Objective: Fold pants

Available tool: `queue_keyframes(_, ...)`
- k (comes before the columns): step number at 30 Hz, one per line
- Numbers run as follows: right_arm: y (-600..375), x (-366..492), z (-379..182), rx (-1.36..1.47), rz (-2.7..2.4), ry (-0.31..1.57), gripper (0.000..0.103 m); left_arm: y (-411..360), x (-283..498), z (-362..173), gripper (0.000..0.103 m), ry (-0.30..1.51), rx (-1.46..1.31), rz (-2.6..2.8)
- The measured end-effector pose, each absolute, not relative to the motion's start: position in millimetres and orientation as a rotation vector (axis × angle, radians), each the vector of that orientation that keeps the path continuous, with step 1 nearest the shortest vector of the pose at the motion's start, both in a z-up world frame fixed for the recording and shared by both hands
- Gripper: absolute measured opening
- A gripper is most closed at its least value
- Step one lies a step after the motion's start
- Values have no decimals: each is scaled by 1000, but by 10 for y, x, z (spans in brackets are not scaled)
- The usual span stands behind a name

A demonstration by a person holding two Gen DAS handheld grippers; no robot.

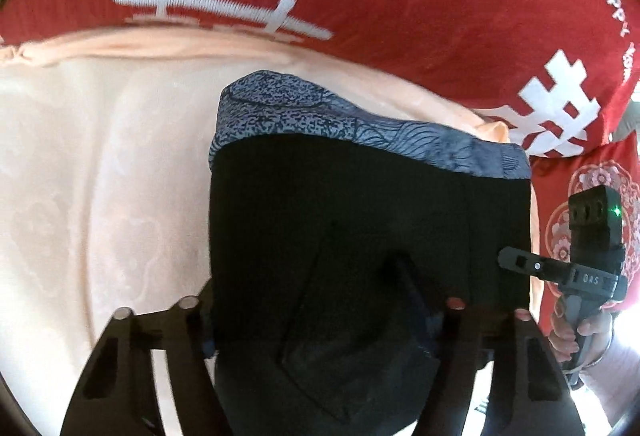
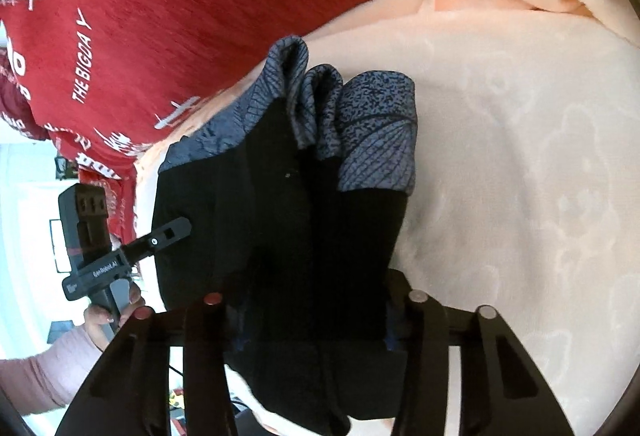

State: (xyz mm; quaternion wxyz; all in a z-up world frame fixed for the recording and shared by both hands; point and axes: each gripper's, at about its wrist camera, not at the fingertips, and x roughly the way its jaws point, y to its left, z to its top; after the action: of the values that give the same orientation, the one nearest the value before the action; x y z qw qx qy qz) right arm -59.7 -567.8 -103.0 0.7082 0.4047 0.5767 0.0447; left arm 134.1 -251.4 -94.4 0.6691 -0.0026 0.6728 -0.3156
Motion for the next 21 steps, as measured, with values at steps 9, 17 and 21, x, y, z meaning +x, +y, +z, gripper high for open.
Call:
queue_keyframes(9,-5566,-857,-712,991,164,1273,45,-2271,1091,-425,62,1479,-20,-711)
queue_keyframes(17,-5159,-1154,-505,1064,197,1257,44,-1796,717,-125,62,1484,-23,-653)
queue_keyframes(21,-4899,-1272,-489,1073,189,1250,43,-1535,636,-156,62,1502,-28,-654)
